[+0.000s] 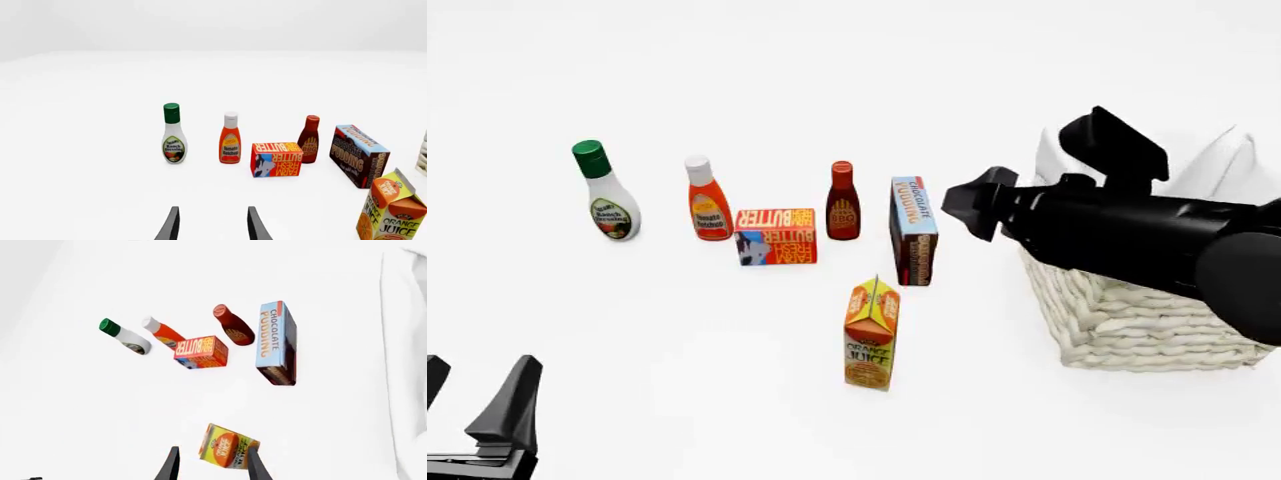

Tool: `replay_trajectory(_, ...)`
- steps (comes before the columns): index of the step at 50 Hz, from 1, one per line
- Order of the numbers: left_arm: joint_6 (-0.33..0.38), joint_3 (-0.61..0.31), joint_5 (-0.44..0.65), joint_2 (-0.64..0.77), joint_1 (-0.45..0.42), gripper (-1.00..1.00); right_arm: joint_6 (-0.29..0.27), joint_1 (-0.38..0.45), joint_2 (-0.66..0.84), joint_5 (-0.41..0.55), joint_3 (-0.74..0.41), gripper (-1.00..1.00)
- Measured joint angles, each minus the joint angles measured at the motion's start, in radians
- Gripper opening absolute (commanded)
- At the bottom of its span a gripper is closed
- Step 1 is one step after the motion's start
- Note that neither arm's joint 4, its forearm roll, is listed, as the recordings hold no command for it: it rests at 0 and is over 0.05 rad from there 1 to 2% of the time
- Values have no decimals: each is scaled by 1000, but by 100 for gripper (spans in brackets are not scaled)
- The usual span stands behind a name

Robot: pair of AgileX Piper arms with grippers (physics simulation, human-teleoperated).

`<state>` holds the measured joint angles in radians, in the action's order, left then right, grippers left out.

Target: Pick the orange juice and place it in the basket.

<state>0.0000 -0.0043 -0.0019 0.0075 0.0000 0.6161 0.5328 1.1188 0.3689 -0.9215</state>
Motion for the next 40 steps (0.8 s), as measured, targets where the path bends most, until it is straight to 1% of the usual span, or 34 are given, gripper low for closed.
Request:
replay_trajectory(8, 0, 0, 0, 0, 0, 100, 72, 9, 20, -36, 25, 100)
replay_trajectory(19, 0, 0, 0, 0, 0, 100, 132, 24, 49, -91, 57, 100)
replay_trajectory(31, 0, 0, 0, 0, 0, 100, 168, 41, 101, -142, 82, 100)
replay_trajectory(40, 0, 0, 0, 0, 0, 100, 170, 44, 141, -157, 80, 100)
